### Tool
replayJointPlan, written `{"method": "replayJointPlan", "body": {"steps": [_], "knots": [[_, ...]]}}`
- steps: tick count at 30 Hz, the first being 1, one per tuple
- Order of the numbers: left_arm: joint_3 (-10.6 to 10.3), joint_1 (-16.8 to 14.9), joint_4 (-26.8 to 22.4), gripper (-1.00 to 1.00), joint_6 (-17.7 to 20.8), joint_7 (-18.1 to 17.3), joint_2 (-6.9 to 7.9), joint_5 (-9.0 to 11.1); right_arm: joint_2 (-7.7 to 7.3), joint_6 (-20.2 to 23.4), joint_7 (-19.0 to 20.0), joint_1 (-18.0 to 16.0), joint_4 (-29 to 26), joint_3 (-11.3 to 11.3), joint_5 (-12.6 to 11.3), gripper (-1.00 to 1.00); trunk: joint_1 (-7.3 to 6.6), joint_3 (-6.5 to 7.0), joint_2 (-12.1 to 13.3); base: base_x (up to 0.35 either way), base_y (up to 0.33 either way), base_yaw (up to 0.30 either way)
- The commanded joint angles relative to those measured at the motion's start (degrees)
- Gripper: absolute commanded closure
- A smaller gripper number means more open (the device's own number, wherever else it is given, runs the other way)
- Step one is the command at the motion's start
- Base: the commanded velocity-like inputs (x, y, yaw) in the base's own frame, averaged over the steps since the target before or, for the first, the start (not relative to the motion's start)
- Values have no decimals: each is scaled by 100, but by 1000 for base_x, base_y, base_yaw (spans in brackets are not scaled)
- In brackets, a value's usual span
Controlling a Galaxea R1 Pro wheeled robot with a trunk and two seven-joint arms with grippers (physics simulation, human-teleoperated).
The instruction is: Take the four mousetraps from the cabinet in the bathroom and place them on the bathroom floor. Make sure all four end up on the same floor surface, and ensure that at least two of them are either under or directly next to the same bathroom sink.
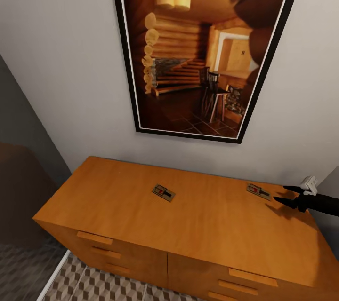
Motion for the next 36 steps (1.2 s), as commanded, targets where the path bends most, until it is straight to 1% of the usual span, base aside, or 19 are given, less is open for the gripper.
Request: {"method": "replayJointPlan", "body": {"steps": [1, 8, 24, 36], "knots": [[-49, -5, 4, -100, 13, 6, -2, 54, 0, -20, 18, -7, 8, 0, -11, -100, 3, -13, -11, 0, 0, 0], [-49, -5, 4, -100, 13, 6, -2, 54, 4, -20, 13, -7, 7, 3, -11, -100, 3, -55, -11, 0, 0, 0], [-49, -5, 4, -100, 13, 4, -9, 54, 5, -28, 18, -7, 1, 5, 1, -100, 3, -195, -11, 0, 0, 0], [-49, -5, 4, -100, 13, 0, -11, 54, 27, -327, 45, -7, -25, 28, -9, -100, 3, -299, -11, 0, 0, 0]]}}
